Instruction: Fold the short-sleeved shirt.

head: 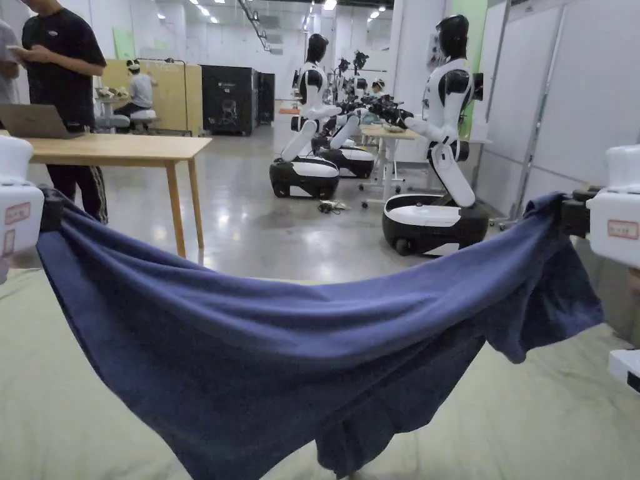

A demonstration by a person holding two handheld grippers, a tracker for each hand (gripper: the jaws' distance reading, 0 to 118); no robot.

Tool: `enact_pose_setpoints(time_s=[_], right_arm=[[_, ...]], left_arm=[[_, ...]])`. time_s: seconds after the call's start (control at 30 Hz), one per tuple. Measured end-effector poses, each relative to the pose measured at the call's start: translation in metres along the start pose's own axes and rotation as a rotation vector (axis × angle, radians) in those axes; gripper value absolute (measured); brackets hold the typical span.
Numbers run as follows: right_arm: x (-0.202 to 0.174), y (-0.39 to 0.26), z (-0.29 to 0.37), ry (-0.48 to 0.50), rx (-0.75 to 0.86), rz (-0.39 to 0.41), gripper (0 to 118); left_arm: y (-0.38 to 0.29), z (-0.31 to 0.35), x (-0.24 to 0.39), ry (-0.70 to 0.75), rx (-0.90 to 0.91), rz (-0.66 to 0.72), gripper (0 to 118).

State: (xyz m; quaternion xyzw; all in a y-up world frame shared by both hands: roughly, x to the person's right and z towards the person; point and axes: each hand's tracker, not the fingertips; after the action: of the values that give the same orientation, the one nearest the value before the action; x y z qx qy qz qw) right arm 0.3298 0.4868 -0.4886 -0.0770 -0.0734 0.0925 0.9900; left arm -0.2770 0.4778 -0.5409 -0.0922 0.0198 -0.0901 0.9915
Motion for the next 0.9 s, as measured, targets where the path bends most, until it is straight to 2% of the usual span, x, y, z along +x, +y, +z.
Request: enact_pose_setpoints(time_s=[0.13,0.33,0.43,0.63,0.77,0.83,0.9], right_arm=[[0.001,0.057,-0.009,-0.1,0.091,0.067,7],[0.003,0.083,-0.039,-0.133,0.113,0.041,7],[-0.005,0.058,-0.061,-0.125,0.099,0.015,7],[-0.031,-0.032,-0.105,-0.117,0.037,-0.009,7],[-0.036,-0.076,-0.114,-0.115,-0.004,-0.014,7],[-0.031,-0.093,-0.106,-0.08,-0.043,-0.06,7],[-0.03,-0.108,-0.086,-0.087,-0.039,-0.041,7]], left_arm=[[0.045,-0.025,-0.015,0.034,0.086,0.095,1],[0.075,-0.068,-0.025,0.046,0.102,0.144,1],[0.051,-0.095,-0.015,0.052,0.083,0.142,1],[-0.039,-0.144,0.015,0.047,0.001,0.205,1],[-0.079,-0.139,0.032,0.035,-0.022,0.208,1],[-0.093,-0.126,0.033,-0.019,-0.064,0.247,1],[-0.106,-0.109,0.031,-0.023,-0.068,0.252,1]])
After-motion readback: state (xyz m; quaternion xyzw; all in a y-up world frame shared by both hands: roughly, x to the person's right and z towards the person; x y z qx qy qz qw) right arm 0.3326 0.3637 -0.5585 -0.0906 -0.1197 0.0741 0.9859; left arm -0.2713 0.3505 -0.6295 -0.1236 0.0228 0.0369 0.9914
